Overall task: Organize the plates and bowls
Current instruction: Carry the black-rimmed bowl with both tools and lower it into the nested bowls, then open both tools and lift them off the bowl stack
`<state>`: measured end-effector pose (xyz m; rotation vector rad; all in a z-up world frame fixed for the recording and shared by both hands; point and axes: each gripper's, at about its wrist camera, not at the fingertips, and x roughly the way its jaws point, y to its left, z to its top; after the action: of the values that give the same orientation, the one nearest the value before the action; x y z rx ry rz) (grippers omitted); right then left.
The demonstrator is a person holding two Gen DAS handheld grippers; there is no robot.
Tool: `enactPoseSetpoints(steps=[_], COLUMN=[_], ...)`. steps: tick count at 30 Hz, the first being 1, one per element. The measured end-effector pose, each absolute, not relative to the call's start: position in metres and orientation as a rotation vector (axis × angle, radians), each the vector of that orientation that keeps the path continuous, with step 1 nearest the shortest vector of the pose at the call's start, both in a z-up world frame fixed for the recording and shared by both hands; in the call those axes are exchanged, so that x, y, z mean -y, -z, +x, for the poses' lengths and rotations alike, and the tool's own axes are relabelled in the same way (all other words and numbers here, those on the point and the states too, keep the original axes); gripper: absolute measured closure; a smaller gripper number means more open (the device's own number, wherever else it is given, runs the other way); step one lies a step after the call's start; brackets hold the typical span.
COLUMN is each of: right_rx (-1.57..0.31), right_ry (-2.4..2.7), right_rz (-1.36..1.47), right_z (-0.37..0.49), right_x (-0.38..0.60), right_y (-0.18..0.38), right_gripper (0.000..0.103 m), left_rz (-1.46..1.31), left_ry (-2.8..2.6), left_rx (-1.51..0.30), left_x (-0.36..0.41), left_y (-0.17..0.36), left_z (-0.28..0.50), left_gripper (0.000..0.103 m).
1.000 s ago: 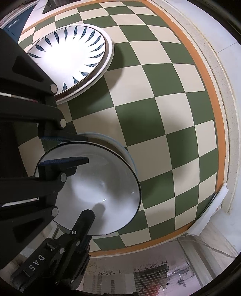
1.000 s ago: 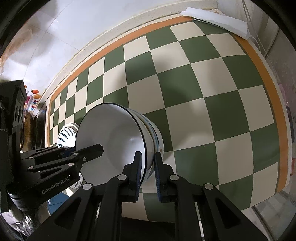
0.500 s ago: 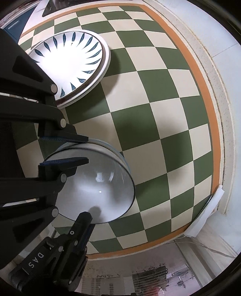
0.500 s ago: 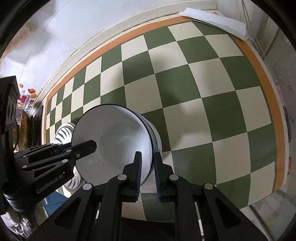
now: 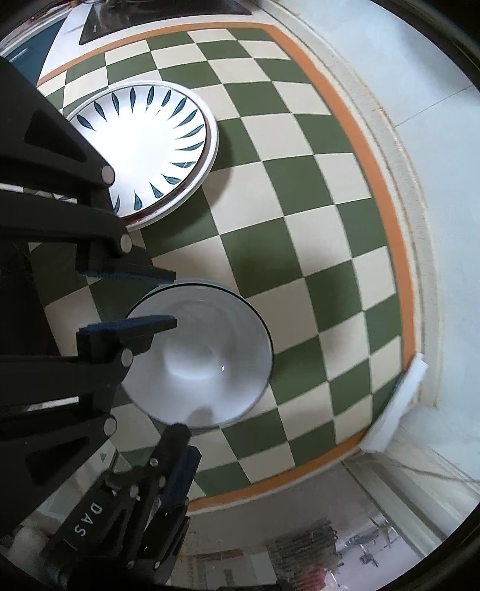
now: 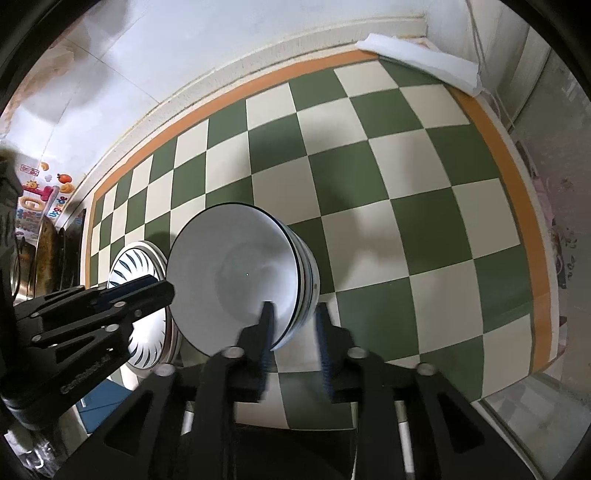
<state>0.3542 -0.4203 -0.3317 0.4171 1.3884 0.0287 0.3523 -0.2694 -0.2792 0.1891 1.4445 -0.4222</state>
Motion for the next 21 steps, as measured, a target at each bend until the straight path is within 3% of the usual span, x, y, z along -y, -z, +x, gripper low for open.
enactPoseSetpoints(steps=[4, 7, 8, 9, 11, 14, 16, 18, 21], right_rx=[-1.347, -1.298, -1.283, -1.265, -1.222, -1.180, -1.165, -1.146, -1.126], right_ry=[-0.022, -0.020, -0.017, -0.017, -0.014, -0.006, -0.005, -0.003, -0.014], right_rz=[0.420, 0.407, 0.404, 0.401, 0.392, 0.378, 0.367, 0.356, 0.370], right_z=[0.342, 0.331, 0.327, 0.324, 0.313, 0.300, 0.293, 0.285, 0.273], right_x=[0.424, 0.424, 0.424, 0.424, 0.423, 0.422, 0.420, 0.418, 0.414], right_y=[0.309, 0.284, 0.277, 0.267, 0.245, 0.220, 0.209, 0.197, 0.183], right_gripper=[0.052, 0.042, 0.037, 0.032, 0.026, 0.014, 0.012, 0.008, 0.006], left_rz=[0.171, 0.155, 0.153, 0.146, 0.139, 0.145, 0.140, 0.126, 0.094], left_ry=[0.458, 0.483, 0.491, 0.502, 0.511, 0.507, 0.508, 0.511, 0.527], left_rx=[-1.415, -1.381, -1.365, -1.351, -1.322, -1.267, -1.232, -1.222, -1.217], left_x=[0.265, 0.262, 0.260, 0.257, 0.252, 0.243, 0.238, 0.232, 0.224], left_y=[0.257, 0.238, 0.229, 0.221, 0.208, 0.186, 0.172, 0.164, 0.152], left_z=[0.345, 0.338, 0.335, 0.332, 0.328, 0.318, 0.311, 0.306, 0.297], left_gripper=[0.077, 0.064, 0.057, 0.040, 0.023, 0.019, 0.018, 0.009, 0.007])
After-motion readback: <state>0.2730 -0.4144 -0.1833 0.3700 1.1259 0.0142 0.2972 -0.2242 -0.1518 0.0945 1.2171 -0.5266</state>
